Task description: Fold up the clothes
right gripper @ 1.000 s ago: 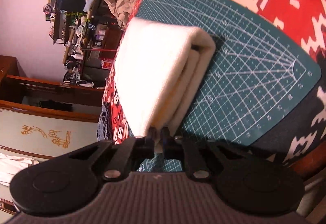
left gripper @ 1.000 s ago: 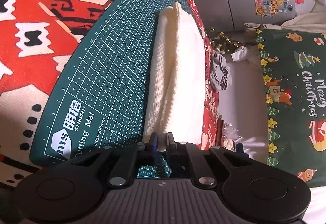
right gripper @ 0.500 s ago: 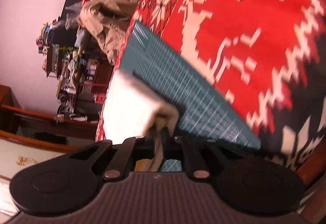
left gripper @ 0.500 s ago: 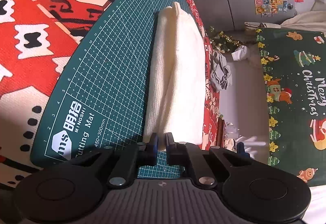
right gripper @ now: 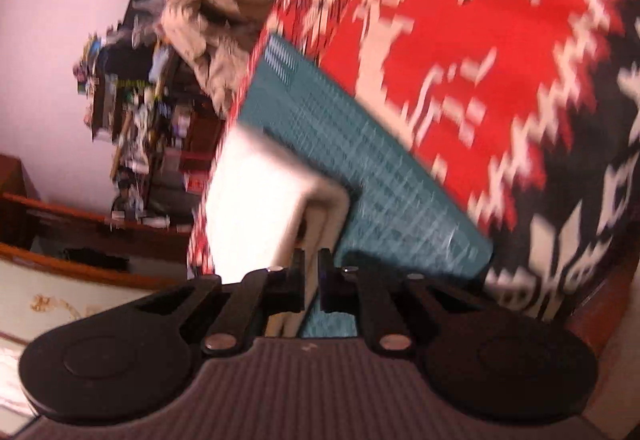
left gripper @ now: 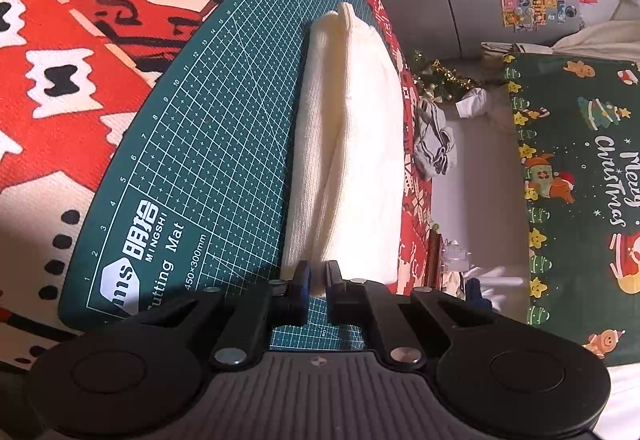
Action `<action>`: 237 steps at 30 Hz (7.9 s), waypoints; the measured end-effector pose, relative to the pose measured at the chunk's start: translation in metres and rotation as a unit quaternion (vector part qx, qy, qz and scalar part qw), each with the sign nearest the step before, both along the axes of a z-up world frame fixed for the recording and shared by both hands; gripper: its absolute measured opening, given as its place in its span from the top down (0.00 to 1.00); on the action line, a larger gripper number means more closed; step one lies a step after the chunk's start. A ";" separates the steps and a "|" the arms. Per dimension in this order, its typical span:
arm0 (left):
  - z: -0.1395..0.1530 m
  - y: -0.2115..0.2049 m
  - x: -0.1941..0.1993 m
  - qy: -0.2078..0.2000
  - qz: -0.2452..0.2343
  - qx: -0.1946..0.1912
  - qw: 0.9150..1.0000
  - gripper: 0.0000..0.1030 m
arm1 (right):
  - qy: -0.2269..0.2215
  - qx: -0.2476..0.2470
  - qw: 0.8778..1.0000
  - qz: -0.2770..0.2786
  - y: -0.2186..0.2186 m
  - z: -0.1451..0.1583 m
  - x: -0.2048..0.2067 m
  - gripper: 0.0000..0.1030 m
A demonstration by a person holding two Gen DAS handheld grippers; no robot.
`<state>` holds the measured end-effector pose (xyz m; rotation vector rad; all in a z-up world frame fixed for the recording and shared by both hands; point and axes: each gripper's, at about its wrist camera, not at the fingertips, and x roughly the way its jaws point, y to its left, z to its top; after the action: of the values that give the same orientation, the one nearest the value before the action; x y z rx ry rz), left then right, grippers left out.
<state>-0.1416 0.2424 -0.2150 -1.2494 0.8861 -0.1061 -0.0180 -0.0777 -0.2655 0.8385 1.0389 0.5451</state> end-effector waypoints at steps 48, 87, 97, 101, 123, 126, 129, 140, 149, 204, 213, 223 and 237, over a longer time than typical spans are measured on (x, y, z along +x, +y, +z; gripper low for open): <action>-0.002 0.002 0.002 0.001 0.000 -0.007 1.000 0.92 | -0.059 -0.088 0.993 0.052 -0.007 0.033 -0.026 0.99; -0.005 0.005 0.001 0.002 0.002 -0.014 1.000 0.92 | -0.038 -0.050 0.989 0.133 0.047 0.016 -0.052 1.00; -0.003 0.006 0.000 0.003 -0.002 -0.004 1.000 0.89 | -0.049 -0.062 0.990 0.120 0.026 0.025 -0.057 0.98; 0.000 0.006 -0.001 0.001 -0.005 0.005 1.000 0.89 | -0.049 -0.071 0.992 0.090 0.015 0.024 -0.050 0.98; 0.003 -0.001 0.003 -0.002 -0.022 0.014 1.000 0.89 | -0.009 -0.003 0.997 0.072 0.010 0.011 -0.050 0.89; 0.003 -0.002 0.003 0.000 -0.022 0.016 1.000 0.89 | -0.003 0.006 0.997 0.071 0.017 0.005 -0.049 0.89; 0.004 -0.002 0.003 0.002 -0.023 0.022 0.999 0.89 | 0.000 0.011 0.998 0.065 0.022 0.000 -0.047 0.91; 0.002 -0.001 0.005 0.007 -0.023 0.027 0.999 0.90 | 0.004 0.018 0.999 -0.044 -0.023 -0.001 -0.036 0.94; 0.002 -0.002 0.004 0.006 -0.023 0.030 0.999 0.89 | 0.025 0.054 0.996 -0.059 -0.010 -0.011 -0.029 0.81; 0.000 -0.001 0.007 0.003 -0.021 0.021 1.000 0.89 | -0.013 0.045 0.996 -0.072 0.021 -0.008 0.003 0.91; 0.005 -0.004 0.009 -0.006 -0.032 0.039 0.999 0.89 | -0.020 0.067 0.997 -0.009 0.019 0.013 -0.016 0.81; 0.004 -0.004 0.006 -0.011 -0.031 0.049 0.998 0.90 | 0.011 0.079 0.997 0.000 0.058 0.009 -0.015 0.90; 0.005 -0.001 0.004 -0.012 -0.033 0.047 0.998 0.91 | -0.005 0.057 0.996 -0.074 -0.001 0.012 -0.001 0.89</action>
<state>-0.1372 0.2409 -0.2097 -1.1298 0.9016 -0.1320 -0.0187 -0.0789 -0.2536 1.0034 0.9358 0.4850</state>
